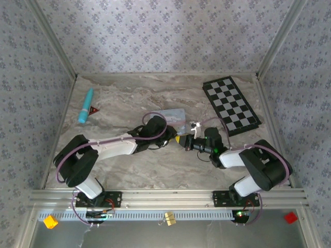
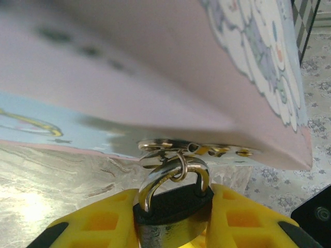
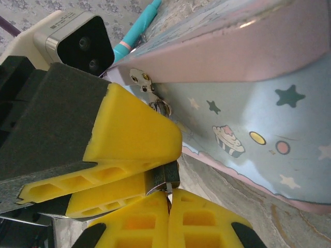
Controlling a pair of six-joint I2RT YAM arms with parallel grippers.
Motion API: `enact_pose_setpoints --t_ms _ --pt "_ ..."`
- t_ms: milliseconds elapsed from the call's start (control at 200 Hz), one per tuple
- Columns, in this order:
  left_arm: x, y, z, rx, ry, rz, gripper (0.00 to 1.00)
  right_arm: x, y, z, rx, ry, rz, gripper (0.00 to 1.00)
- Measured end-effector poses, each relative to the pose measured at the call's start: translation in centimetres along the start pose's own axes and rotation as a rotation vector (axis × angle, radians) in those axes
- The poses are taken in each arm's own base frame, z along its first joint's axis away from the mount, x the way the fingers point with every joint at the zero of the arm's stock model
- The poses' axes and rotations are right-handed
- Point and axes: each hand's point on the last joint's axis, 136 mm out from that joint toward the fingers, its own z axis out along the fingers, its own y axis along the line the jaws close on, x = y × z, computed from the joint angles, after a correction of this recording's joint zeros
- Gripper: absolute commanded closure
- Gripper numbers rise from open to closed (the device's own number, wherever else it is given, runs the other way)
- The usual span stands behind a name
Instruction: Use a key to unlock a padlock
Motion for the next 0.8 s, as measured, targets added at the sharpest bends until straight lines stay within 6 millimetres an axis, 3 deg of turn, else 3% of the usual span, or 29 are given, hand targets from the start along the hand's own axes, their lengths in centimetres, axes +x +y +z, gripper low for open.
enact_pose_setpoints --t_ms 370,560,695,800 --pt "-0.2 0.1 0.0 -0.005 -0.01 -0.001 1.0 -0.1 0.0 0.2 -0.002 -0.012 -0.004 1.0" --pt "0.1 0.2 -0.1 -0.002 0.004 -0.001 1.0 -0.1 0.0 -0.1 0.024 -0.008 0.002 0.63" --pt "0.4 0.4 -0.7 0.003 0.024 0.006 1.0 0.3 -0.2 -0.7 0.074 0.014 -0.017 0.52" --pt "0.8 1.1 -0.6 -0.013 0.044 0.015 1.0 -0.8 0.6 -1.4 0.092 -0.016 -0.066 0.52"
